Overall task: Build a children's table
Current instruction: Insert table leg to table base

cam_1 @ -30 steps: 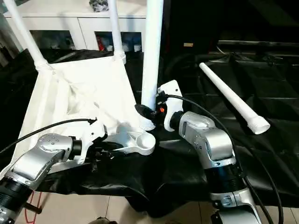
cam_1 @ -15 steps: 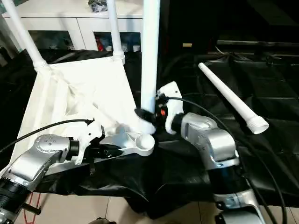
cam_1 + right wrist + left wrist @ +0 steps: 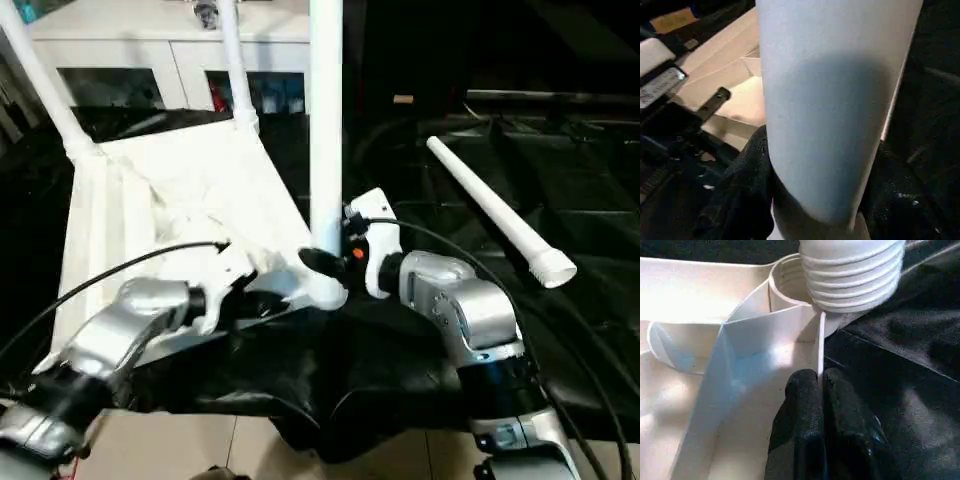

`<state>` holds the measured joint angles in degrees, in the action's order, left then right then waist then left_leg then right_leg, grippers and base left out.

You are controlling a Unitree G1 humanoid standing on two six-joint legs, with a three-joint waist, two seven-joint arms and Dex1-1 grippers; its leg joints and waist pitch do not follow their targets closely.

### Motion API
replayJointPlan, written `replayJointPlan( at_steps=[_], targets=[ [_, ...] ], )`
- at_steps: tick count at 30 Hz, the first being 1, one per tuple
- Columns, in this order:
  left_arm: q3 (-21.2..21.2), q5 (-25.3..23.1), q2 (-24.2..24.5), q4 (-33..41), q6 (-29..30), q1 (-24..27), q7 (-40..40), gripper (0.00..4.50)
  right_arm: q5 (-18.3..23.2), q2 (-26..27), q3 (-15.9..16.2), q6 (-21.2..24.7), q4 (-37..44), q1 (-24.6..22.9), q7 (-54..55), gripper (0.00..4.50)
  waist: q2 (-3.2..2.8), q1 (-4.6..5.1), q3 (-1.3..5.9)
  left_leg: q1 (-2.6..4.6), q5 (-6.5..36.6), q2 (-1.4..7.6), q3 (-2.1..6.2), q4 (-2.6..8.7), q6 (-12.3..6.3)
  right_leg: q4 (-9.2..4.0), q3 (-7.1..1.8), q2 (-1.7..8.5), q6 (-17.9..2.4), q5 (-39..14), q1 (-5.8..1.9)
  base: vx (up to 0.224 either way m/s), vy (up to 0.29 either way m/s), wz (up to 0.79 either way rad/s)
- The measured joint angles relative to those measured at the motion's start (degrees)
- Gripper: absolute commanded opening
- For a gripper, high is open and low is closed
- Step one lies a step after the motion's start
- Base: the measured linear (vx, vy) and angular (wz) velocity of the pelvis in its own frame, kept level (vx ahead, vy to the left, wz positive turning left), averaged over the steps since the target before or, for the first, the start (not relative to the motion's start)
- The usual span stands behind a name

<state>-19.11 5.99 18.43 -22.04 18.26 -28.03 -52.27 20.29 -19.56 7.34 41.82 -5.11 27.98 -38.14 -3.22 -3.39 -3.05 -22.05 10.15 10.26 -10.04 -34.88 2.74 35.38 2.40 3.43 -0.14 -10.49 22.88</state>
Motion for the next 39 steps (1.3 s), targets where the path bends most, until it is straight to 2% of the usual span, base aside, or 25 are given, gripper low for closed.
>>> replayJointPlan(
  at_steps=[16, 26, 34, 39],
  targets=[
    [0.17, -0.11, 0.34, -0.77, -0.57, -0.32, -2.4, 0.0, -2.36, 1.81, -0.28, -6.58, -9.55, 2.82, -0.58, 1.89, -0.04, -0.07, 0.03, -0.01, 0.0, 0.0, 0.01, 0.01, 0.0, -0.04, 0.01, 0.0, -0.22, 0.13, -0.01, 0.0, 0.0, 0.0],
    [0.26, -0.49, -0.36, -2.34, -1.18, -0.88, -2.15, 0.0, 0.02, 4.29, -5.01, -10.28, -12.08, 0.01, -0.54, 1.89, -0.27, -0.1, 0.19, 0.01, 0.0, -0.02, 0.02, 0.02, 0.0, -0.09, 0.03, 0.03, -0.22, 0.13, -0.09, 0.0, 0.0, 0.0],
    [0.35, -1.25, -1.55, -5.15, -2.76, -1.63, -1.25, 0.0, 1.46, 7.11, -8.34, -18.92, -14.23, -4.31, -0.87, 1.89, -0.78, 0.01, 0.57, 0.08, 0.01, -0.09, 0.04, 0.02, -0.02, -0.27, 0.06, 0.09, 0.05, -0.03, -0.3, 0.0, 0.0, 0.0],
    [0.38, -1.66, -1.95, -6.24, -3.58, -1.92, -0.93, 0.0, 1.77, 8.7, -9.41, -23.98, -15.76, -6.11, -0.4, 1.89, -0.9, 0.12, 0.65, 0.13, 0.01, -0.1, 0.05, 0.02, -0.02, -0.37, 0.07, 0.11, 0.08, -0.05, -0.4, 0.0, 0.0, 0.0]
  ],
)
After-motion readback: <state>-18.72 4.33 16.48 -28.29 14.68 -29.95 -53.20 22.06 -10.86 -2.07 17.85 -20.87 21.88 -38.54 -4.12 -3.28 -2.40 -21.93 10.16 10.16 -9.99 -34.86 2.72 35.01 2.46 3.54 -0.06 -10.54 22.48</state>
